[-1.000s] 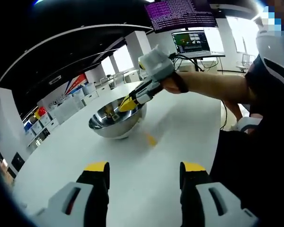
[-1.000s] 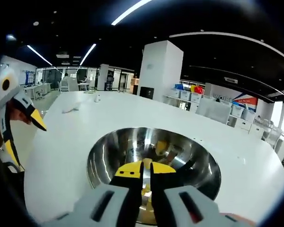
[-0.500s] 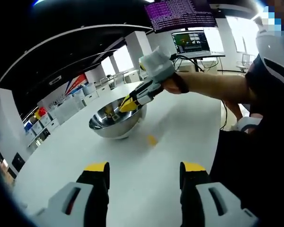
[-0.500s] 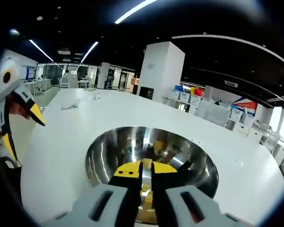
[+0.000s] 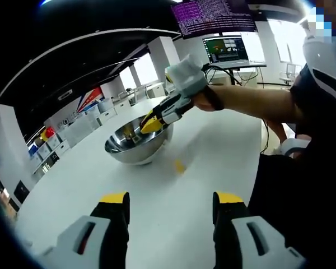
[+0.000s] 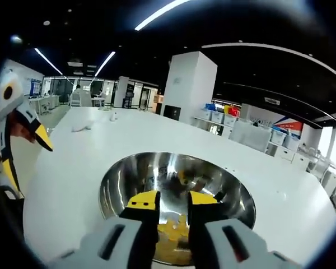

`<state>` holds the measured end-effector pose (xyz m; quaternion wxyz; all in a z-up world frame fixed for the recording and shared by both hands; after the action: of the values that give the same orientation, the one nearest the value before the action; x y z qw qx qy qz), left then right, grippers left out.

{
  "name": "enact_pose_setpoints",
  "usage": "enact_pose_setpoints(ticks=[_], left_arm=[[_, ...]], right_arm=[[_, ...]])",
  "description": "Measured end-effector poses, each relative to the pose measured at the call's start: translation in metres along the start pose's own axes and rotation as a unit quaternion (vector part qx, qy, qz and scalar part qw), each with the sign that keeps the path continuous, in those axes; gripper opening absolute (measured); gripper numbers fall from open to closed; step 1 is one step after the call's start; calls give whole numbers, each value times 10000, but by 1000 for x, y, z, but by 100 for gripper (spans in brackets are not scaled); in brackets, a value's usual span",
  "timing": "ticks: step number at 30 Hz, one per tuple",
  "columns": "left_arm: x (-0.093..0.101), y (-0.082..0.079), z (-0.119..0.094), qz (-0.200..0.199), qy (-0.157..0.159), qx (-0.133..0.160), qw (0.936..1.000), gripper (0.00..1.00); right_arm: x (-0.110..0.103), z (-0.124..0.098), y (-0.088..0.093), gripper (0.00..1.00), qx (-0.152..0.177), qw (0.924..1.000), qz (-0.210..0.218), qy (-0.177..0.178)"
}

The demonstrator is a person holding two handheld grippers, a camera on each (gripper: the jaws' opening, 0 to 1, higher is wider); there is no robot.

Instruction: Pick up the QQ candy scattered on the table and place it into the stainless steel bowl on the table

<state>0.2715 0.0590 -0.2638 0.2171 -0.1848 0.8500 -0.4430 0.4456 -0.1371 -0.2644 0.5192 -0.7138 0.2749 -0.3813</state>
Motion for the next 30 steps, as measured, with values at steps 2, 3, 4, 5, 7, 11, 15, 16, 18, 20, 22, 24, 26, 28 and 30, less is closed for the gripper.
enact_pose_setpoints(ticks=[2,3,4,5,7,11,15,16,18,20,22,24,26,28,30], left_arm=[[0,0,-1,1,-9,1,10000,60],[0,0,-1,4,-13,-1,10000,60],[0,0,-1,5,-16,0,10000,60],[0,0,-1,0,-20,-2,10000,60],[0,0,-1,4,-22,-13,10000,60],[1,-1,0,16,4,-8,10000,60],[0,-3,0,29,0,11,10000,60],[0,-3,0,32,-2,12,10000,60],[0,-4,1,37,1,19,10000,60],[0,-4,1,51,6,21,10000,60],[1,-4,1,47,6,15,10000,60],[1,-4,1,67,3,5,10000,60],[1,-4,0,63,6,5,10000,60],[1,-4,0,60,-5,2,10000,60],[1,-5,0,70,6,6,10000,60]], right_arm=[[6,-4,-6,19,140,9998,64,109],[10,-6,-8,19,274,9994,116,195],[12,-9,-14,19,449,9985,150,267],[14,-14,-20,19,612,9975,205,304],[17,-26,-33,19,892,9948,348,348],[22,-52,-59,20,1411,9876,644,243],[14,-78,-73,20,1635,9848,584,99],[8,-85,-76,20,1721,9839,481,16],[3,-91,-74,20,1637,9864,167,-17],[0,-96,-67,20,1346,9905,-234,156],[-10,-102,-63,20,1439,9887,-408,51],[-17,-106,-57,20,1441,9889,-372,-37],[-22,-107,-51,20,1364,9902,-278,-118],[-27,-107,-45,20,1314,9908,-270,-153],[-29,-106,-38,20,1205,9922,-281,-142]])
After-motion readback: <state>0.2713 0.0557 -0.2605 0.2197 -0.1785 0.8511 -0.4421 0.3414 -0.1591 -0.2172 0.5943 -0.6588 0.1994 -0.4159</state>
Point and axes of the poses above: the point that each gripper's makers call its tool centre point, and the gripper's own axes: z roughly forward along the fingers, x roughly to its right, y roughly out of its underside, the point moved 8 cm from there along -z, roughly backward along the fingers, and after that the axes turned 10 degrees about y, right-handed, at the moved point
